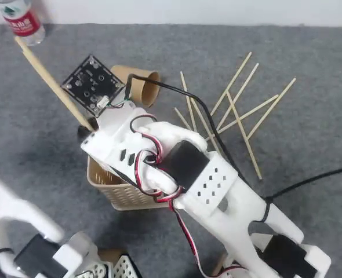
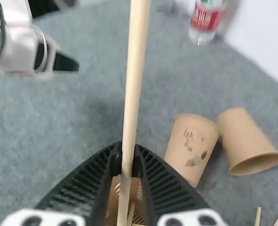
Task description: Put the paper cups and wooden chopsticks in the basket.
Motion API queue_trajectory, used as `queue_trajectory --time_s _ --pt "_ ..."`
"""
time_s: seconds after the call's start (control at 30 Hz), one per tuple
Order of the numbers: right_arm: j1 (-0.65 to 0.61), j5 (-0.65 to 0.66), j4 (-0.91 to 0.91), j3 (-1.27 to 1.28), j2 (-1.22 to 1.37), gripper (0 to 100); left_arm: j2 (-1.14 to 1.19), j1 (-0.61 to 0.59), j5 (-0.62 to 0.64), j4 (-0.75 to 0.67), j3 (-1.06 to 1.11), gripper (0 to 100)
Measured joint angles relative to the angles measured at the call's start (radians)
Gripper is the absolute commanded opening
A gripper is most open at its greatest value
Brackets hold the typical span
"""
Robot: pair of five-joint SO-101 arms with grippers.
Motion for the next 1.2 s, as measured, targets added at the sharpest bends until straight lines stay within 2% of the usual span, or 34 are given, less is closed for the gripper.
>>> queue_trajectory --time_s 0.37,0.57,0.83,1.0,1.1,1.2 --pt "0.040 0.000 -0.071 0.252 -0.084 1.8 0.000 0.000 0.000 0.000 0.002 27" --pt "0.066 0.025 -0.124 0.393 -0.229 26.7 0.000 0.000 0.000 0.000 0.002 27" --pt "0.066 0.161 -0.114 0.384 -0.370 19.6 0.000 0.054 0.000 0.029 0.002 27" --pt "0.071 0.239 0.020 0.241 -0.417 19.5 0.000 0.115 0.000 0.040 0.002 27" --pt "0.135 0.255 0.135 0.117 -0.446 19.5 0.000 0.181 0.000 0.041 0.002 27" --pt "0.255 0.258 0.255 0.006 -0.457 19.5 0.000 0.273 0.000 0.041 -0.023 27"
